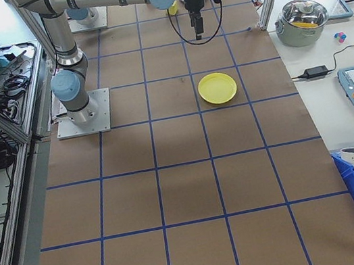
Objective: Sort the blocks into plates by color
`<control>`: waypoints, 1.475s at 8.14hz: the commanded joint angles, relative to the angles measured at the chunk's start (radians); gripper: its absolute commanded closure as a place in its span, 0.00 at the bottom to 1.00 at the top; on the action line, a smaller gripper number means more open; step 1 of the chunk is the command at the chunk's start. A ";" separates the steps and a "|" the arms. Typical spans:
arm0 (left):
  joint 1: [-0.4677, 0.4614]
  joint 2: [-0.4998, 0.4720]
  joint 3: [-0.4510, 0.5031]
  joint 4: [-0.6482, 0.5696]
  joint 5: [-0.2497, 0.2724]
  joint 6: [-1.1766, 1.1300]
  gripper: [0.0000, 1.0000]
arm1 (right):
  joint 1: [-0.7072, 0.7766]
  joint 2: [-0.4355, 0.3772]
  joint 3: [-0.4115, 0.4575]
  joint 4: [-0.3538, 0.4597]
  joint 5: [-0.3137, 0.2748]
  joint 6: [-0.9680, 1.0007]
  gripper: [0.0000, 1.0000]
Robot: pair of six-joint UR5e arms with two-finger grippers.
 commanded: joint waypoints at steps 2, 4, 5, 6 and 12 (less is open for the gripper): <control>0.028 0.002 -0.011 -0.010 0.013 0.106 0.00 | 0.000 -0.002 0.009 -0.002 0.002 0.002 0.00; 0.146 0.029 -0.092 -0.007 0.032 0.136 0.00 | 0.000 0.001 0.009 -0.004 0.002 0.003 0.00; 0.199 0.040 -0.123 -0.006 0.021 0.191 0.00 | 0.000 0.002 0.009 -0.004 0.000 0.005 0.00; 0.230 0.044 -0.147 -0.009 0.029 0.204 0.00 | 0.000 0.002 0.009 -0.004 0.000 0.002 0.00; 0.284 0.061 -0.213 -0.001 0.030 0.204 0.00 | 0.000 0.001 0.011 -0.007 -0.003 -0.003 0.00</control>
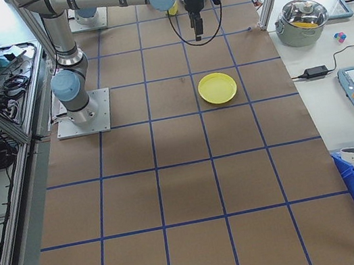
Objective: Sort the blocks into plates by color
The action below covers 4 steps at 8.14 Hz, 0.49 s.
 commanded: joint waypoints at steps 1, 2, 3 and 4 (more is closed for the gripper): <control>0.007 -0.004 -0.017 -0.001 0.009 0.000 0.00 | 0.000 0.000 0.001 0.000 0.000 -0.001 0.00; 0.028 -0.011 -0.046 0.002 0.068 -0.006 0.00 | 0.000 0.004 0.001 0.000 0.001 0.003 0.00; 0.062 -0.018 -0.091 0.009 0.072 -0.013 0.00 | 0.000 0.004 0.001 0.000 0.000 -0.003 0.00; 0.096 -0.021 -0.136 0.076 0.072 -0.016 0.00 | 0.000 0.006 0.001 -0.002 0.000 -0.003 0.00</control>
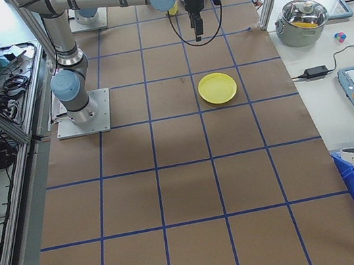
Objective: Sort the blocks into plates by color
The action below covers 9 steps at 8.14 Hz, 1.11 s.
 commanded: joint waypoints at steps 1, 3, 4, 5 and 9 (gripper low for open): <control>0.059 -0.029 -0.115 0.100 0.013 -0.030 0.00 | -0.002 0.001 0.000 0.000 0.000 -0.002 0.00; 0.059 -0.172 -0.163 0.294 0.013 -0.054 0.00 | 0.000 0.003 0.000 0.000 0.000 -0.001 0.00; 0.059 -0.222 -0.161 0.309 0.012 -0.051 0.00 | -0.002 0.003 0.000 0.000 0.000 -0.002 0.00; 0.062 -0.290 -0.172 0.373 -0.017 -0.059 0.00 | 0.000 0.003 0.000 0.000 0.001 -0.002 0.00; 0.047 -0.352 -0.195 0.385 -0.030 -0.111 0.00 | 0.000 0.001 0.000 -0.001 0.001 -0.001 0.00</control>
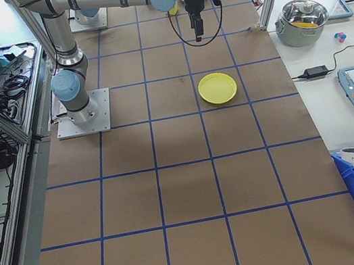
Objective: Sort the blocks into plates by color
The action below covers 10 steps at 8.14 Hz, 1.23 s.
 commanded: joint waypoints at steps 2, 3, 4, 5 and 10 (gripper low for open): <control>-0.002 -0.036 -0.072 0.015 -0.001 0.006 0.00 | -0.001 0.001 0.000 -0.002 -0.001 -0.001 0.00; -0.003 -0.050 -0.080 0.009 -0.003 0.030 0.00 | -0.001 0.000 0.000 -0.002 -0.001 -0.001 0.00; -0.008 -0.067 -0.084 0.010 0.003 0.039 0.00 | -0.001 0.000 0.000 -0.002 -0.001 0.002 0.00; -0.009 -0.075 -0.086 0.010 0.005 0.070 0.00 | -0.001 0.000 0.000 -0.002 -0.001 -0.001 0.00; -0.006 -0.142 -0.110 0.013 0.007 0.150 0.00 | -0.001 0.002 0.002 -0.002 -0.001 -0.002 0.00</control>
